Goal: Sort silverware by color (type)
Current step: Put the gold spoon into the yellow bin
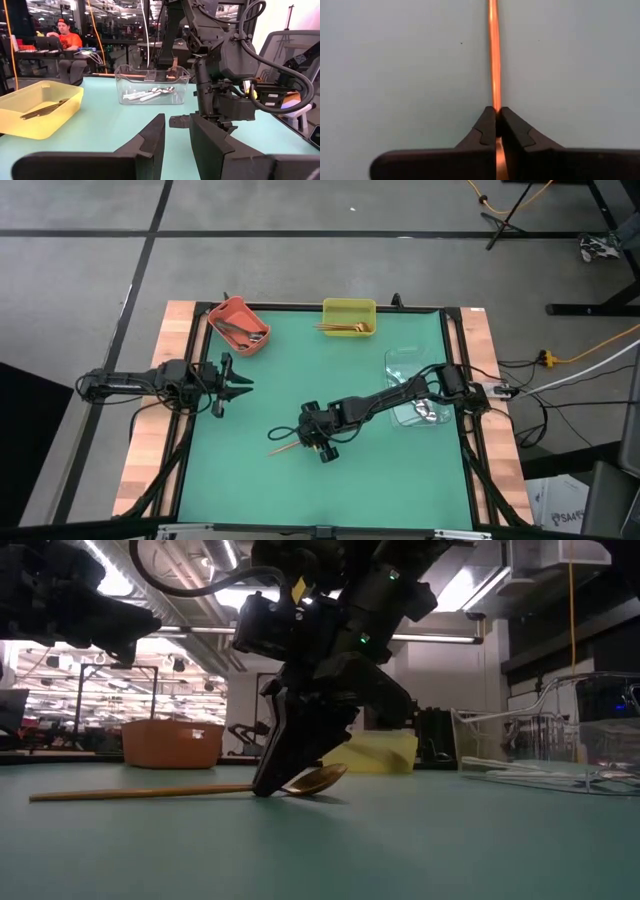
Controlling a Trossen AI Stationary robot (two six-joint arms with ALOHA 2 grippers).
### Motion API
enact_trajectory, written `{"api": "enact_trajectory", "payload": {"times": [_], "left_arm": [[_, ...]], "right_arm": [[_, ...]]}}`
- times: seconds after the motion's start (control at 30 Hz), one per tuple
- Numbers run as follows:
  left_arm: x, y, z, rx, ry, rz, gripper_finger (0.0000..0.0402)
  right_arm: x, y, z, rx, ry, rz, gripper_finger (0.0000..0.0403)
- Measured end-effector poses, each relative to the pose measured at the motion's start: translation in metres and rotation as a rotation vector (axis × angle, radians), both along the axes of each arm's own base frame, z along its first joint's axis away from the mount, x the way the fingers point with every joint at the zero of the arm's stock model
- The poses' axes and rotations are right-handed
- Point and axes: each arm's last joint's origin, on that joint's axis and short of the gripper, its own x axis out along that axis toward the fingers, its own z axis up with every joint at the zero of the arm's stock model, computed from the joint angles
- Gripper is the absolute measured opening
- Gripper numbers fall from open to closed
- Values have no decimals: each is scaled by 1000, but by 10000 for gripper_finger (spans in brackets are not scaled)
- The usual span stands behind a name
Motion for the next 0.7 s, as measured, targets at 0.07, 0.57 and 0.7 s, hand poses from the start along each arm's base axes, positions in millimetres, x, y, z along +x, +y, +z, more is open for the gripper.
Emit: {"api": "enact_trajectory", "payload": {"times": [0.07,0.57,0.7], "left_arm": [[0,0,0,0,0,0,82],[0,0,0,0,2,1,82],[0,0,0,0,2,1,82]], "right_arm": [[0,0,1,2,3,2,2],[12,2,86,-60,139,18,0],[10,-1,122,-128,136,10,0]]}}
